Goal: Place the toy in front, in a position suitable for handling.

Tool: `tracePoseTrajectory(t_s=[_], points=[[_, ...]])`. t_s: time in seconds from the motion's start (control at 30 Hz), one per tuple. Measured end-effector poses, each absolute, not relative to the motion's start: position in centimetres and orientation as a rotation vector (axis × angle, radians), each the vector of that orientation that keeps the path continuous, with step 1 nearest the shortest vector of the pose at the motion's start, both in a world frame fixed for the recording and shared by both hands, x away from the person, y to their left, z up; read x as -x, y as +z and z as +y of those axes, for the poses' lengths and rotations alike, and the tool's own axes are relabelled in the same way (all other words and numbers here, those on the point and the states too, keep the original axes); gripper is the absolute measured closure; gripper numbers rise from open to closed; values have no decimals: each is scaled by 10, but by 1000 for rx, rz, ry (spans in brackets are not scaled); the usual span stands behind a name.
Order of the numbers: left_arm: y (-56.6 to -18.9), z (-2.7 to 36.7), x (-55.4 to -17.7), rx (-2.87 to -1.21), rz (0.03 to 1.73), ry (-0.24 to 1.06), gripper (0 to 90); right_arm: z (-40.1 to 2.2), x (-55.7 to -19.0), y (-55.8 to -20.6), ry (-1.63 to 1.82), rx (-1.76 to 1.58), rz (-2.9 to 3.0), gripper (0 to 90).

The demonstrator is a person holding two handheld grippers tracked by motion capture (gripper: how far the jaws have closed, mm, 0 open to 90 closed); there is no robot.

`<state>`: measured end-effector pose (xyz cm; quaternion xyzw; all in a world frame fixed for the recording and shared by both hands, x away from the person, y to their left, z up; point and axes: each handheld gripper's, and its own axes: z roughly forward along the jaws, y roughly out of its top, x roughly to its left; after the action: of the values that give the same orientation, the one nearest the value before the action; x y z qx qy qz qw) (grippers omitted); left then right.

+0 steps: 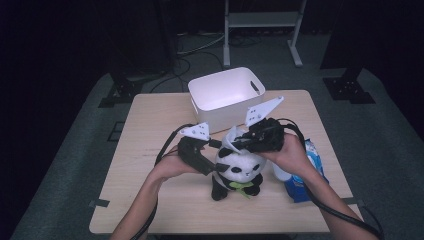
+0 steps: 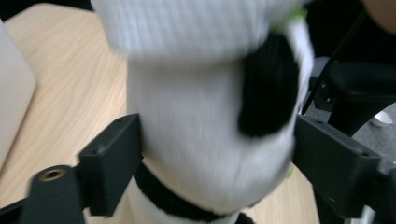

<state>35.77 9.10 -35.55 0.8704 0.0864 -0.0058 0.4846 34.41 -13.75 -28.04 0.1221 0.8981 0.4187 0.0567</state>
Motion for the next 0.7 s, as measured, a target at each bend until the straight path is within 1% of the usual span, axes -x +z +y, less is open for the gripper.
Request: tracePoseTrajectory(t_s=[0.07, 0.2, 0.23, 0.27, 0.3, 0.37, 0.43, 0.57, 0.7], points=[[-362, 87, -359, -2111, 218, -11, 95, -144, -345, -283, 1283, -393, 2718, 849], [-377, 77, -360, -2059, 210, -41, 49, -147, -345, -285, 1310, -409, 2721, 849], [-379, 75, -360, -2053, 193, -30, 47, -147, -345, -286, 1312, -402, 2722, 849], [-379, 75, -359, -2045, 179, -24, 69, -146, -344, -286, 1309, -402, 2723, 849], [-379, 76, -359, -2039, 169, -25, 136, -145, -344, -286, 1304, -394, 2724, 849], [-376, 80, -360, -2042, 168, -36, 222, -145, -344, -285, 1318, -398, 2725, 849], [-373, 82, -360, -2062, 159, -34, 277, -143, -344, -284, 1325, -388, 2722, 849], [-362, 87, -360, -2125, 140, -38, 311, -136, -342, -279, 1327, -360, 2719, 848], [-348, 92, -360, -2169, 125, -23, 321, -125, -335, -267, 1296, -306, 2700, 847]])
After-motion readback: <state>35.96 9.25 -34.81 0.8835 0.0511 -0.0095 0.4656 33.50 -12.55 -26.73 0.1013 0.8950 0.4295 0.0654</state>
